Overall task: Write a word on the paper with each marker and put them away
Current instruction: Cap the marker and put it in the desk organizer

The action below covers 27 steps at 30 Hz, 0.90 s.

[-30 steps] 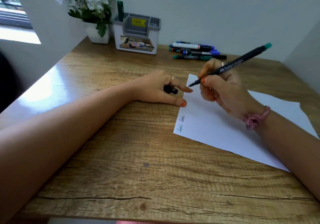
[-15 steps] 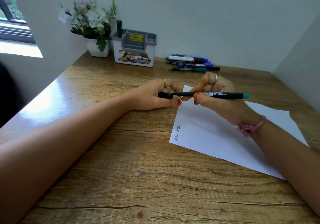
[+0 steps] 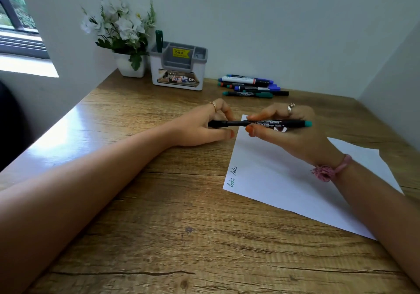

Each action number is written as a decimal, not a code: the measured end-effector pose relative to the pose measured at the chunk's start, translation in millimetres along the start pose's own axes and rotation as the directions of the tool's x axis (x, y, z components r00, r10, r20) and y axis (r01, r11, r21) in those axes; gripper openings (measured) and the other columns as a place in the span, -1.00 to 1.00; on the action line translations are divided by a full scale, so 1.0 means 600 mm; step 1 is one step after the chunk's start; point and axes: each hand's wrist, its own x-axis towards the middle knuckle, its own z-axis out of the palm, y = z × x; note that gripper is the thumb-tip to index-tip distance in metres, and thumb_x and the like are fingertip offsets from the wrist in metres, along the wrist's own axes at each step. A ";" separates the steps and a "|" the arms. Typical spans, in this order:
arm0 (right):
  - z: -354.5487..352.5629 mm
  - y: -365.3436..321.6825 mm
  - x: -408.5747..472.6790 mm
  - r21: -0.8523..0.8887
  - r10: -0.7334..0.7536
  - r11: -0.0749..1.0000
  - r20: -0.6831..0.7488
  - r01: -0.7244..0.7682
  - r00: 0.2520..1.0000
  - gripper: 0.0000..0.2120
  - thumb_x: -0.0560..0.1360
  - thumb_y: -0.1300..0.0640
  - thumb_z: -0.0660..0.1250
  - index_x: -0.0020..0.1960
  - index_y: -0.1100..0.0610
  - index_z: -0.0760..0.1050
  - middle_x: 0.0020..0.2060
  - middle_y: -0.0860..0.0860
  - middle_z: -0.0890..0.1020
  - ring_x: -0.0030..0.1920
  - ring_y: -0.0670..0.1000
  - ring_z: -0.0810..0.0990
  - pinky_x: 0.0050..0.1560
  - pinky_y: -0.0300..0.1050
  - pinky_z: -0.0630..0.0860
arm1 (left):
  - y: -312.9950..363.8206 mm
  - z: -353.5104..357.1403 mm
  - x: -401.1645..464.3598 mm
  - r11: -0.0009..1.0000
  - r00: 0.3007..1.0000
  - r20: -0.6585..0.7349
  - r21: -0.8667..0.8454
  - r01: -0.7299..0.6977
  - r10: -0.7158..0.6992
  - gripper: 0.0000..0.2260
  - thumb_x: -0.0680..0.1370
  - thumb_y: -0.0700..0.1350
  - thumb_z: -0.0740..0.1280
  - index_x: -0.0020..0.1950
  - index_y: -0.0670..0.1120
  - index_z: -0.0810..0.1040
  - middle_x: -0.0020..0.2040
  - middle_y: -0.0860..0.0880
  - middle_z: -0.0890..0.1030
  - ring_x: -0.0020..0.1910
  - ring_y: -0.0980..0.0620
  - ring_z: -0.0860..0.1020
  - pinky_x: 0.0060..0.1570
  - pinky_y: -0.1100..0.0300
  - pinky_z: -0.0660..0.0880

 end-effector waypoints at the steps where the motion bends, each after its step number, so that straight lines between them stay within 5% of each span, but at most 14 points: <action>1: -0.003 0.004 0.000 -0.012 -0.007 1.000 0.001 0.007 1.000 -0.81 0.38 0.23 0.48 -0.01 0.11 0.62 -0.16 0.00 0.70 -0.16 0.03 0.69 -0.12 -0.06 0.60 | 0.002 -0.001 -0.001 1.000 1.000 0.000 -0.005 -0.005 0.005 -0.78 0.52 -0.08 0.35 0.08 -0.04 0.36 -0.33 0.09 0.56 -0.37 0.23 0.44 -0.35 0.37 0.32; 6: -0.007 0.017 -0.005 0.074 0.129 0.988 0.075 -0.135 0.989 -0.70 0.45 0.09 0.28 0.15 0.10 0.57 -0.08 0.00 0.71 -0.14 0.01 0.64 -0.14 -0.15 0.51 | 0.008 -0.006 -0.004 0.997 0.999 -0.011 -0.068 -0.032 0.031 -0.82 0.52 -0.11 0.34 0.01 -0.02 0.35 -0.08 0.03 0.60 -0.16 0.20 0.55 -0.14 0.26 0.48; 11: -0.003 0.021 0.003 0.301 0.266 0.928 -0.117 -0.221 0.957 -0.87 0.45 0.16 0.33 -0.11 0.14 0.38 -0.22 0.01 0.72 -0.27 0.00 0.64 -0.22 -0.19 0.50 | 0.002 -0.014 -0.004 0.992 0.963 -0.254 -0.069 -0.106 0.085 -0.89 0.47 -0.10 0.39 -0.04 0.00 0.50 -0.13 0.05 0.60 -0.24 0.19 0.56 -0.21 0.26 0.53; 16: 0.009 0.023 0.001 0.291 0.220 0.945 -0.216 -0.153 0.951 -0.83 0.37 0.16 0.40 -0.11 0.23 0.50 -0.28 -0.03 0.70 -0.15 0.07 0.70 -0.27 -0.22 0.58 | -0.010 -0.008 -0.003 0.990 0.950 -0.311 -0.132 -0.055 0.012 -0.87 0.45 -0.14 0.43 -0.03 -0.03 0.58 -0.21 0.01 0.67 -0.20 0.15 0.64 -0.05 0.28 0.56; 27: 0.014 0.041 -0.005 0.307 0.242 0.935 -0.181 -0.179 0.953 -0.94 0.46 0.26 0.34 -0.08 0.23 0.50 -0.19 0.08 0.66 -0.09 0.10 0.69 -0.16 -0.12 0.62 | -0.006 -0.001 0.001 0.997 0.913 -0.398 0.033 -0.076 0.083 -0.85 0.42 -0.12 0.45 -0.03 0.00 0.60 -0.16 0.08 0.61 -0.21 0.13 0.56 -0.18 0.27 0.52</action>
